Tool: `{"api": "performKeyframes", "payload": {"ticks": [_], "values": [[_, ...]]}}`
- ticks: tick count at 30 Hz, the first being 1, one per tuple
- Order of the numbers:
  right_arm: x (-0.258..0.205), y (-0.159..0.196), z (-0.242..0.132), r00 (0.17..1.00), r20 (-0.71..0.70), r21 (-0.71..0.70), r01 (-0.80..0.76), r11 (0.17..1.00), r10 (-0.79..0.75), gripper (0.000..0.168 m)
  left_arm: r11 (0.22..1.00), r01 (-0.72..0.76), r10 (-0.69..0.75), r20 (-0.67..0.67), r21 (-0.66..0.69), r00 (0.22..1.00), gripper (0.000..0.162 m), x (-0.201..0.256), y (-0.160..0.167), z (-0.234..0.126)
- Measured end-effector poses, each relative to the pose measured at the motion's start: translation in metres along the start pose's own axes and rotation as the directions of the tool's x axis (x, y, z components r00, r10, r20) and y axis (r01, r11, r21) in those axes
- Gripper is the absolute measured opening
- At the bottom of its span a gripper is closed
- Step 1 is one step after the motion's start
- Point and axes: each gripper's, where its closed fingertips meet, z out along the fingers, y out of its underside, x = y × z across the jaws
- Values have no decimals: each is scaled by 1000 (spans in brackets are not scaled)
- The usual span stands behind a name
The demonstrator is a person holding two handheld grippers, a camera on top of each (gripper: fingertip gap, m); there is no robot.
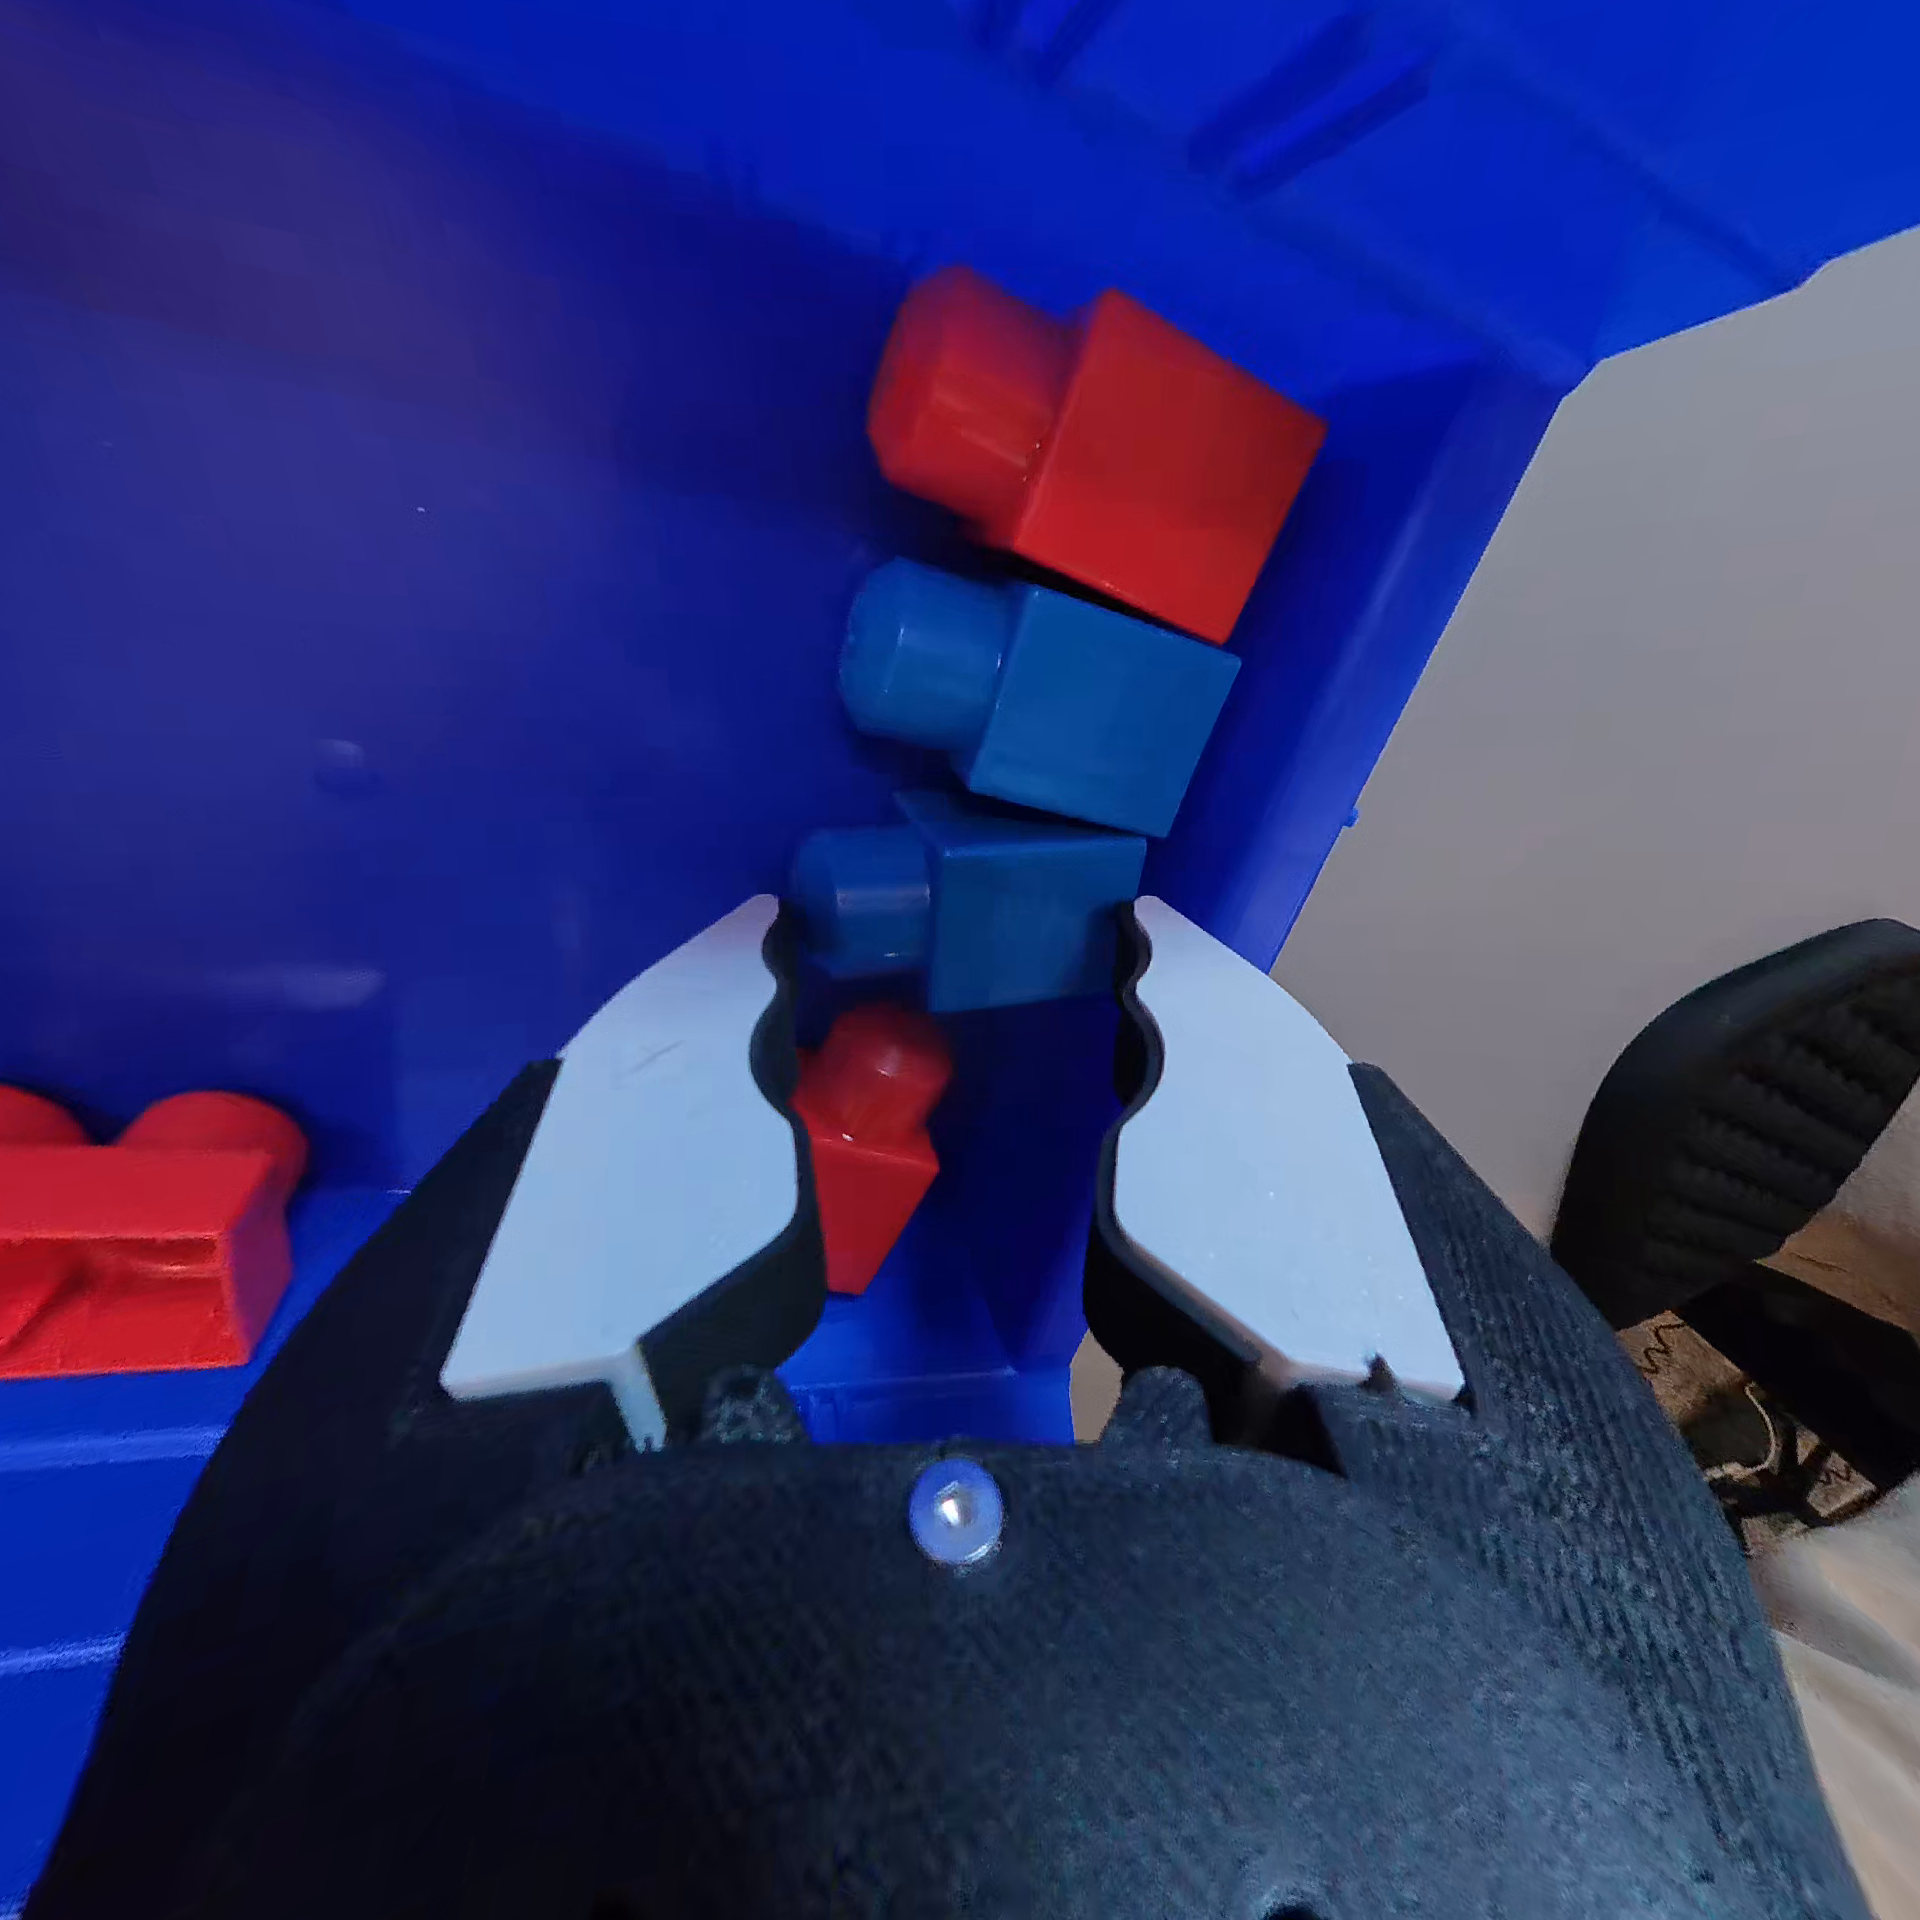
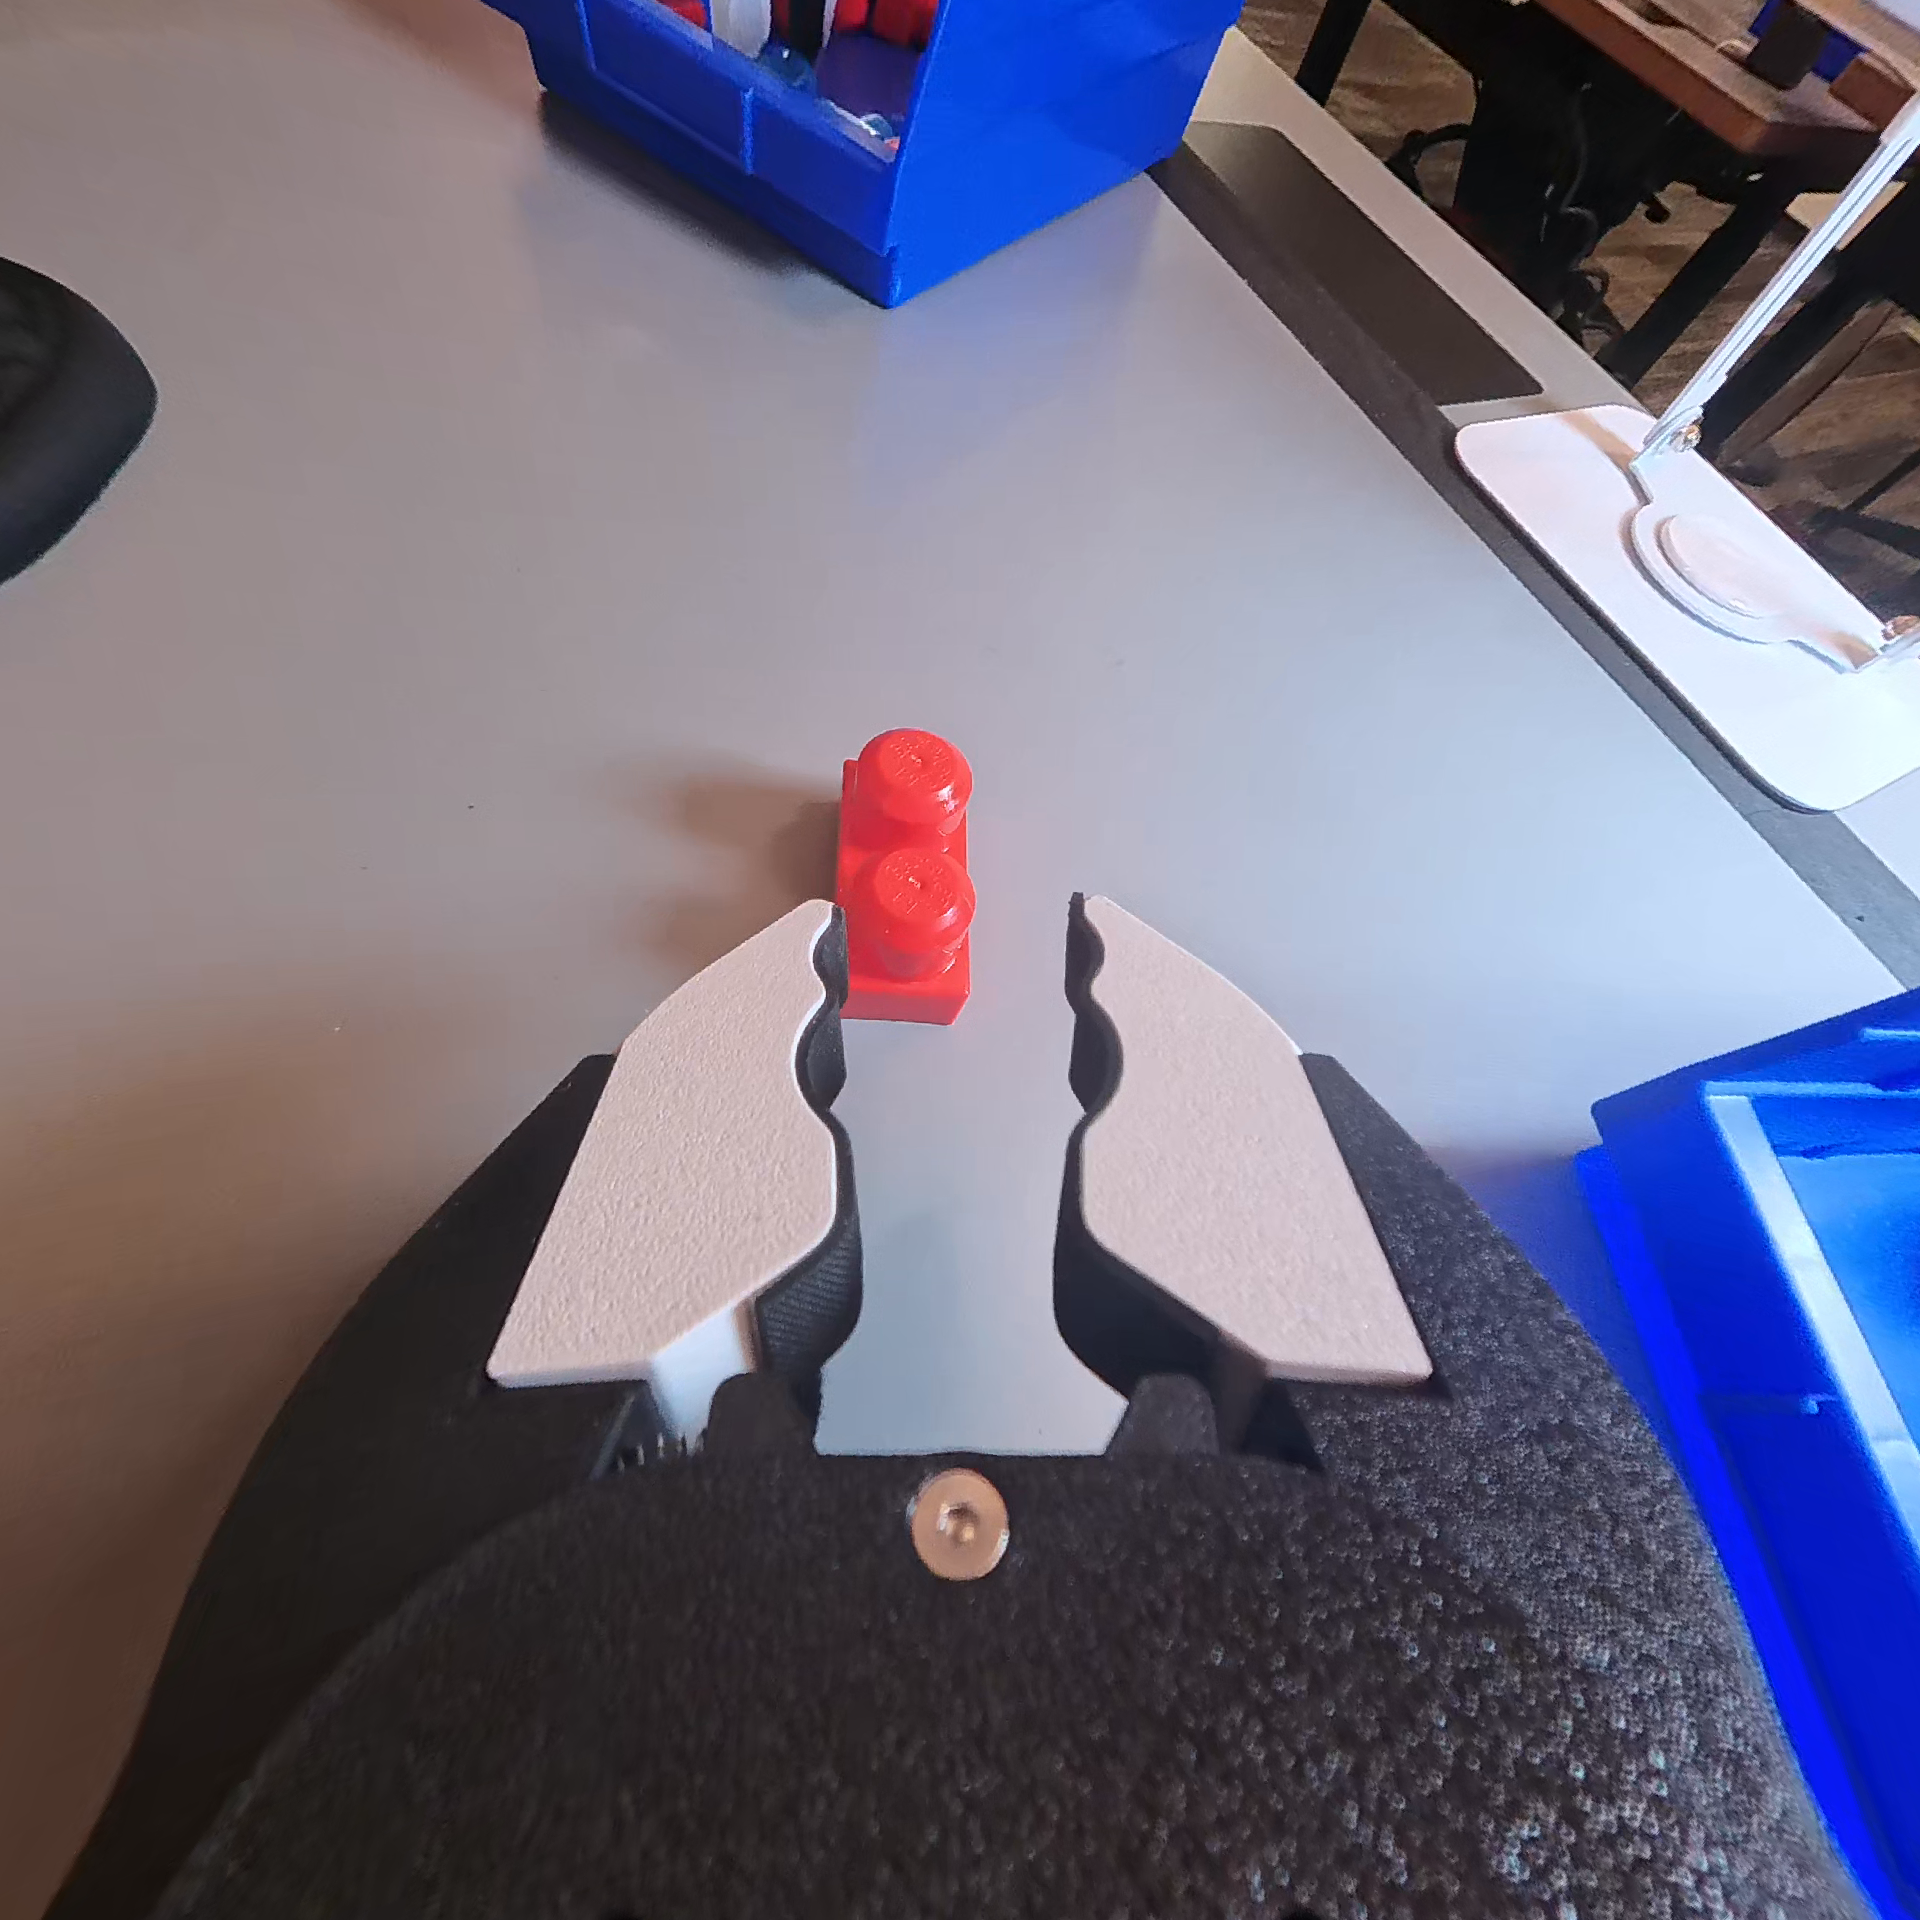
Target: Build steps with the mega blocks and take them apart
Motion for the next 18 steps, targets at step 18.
{"api": "performKeyframes", "payload": {"ticks": [18], "values": [[1,-1,-3,999,-23,7,29,1000,-29,38,972,-230,222,148,38,964,1,29,-8,-36]]}}
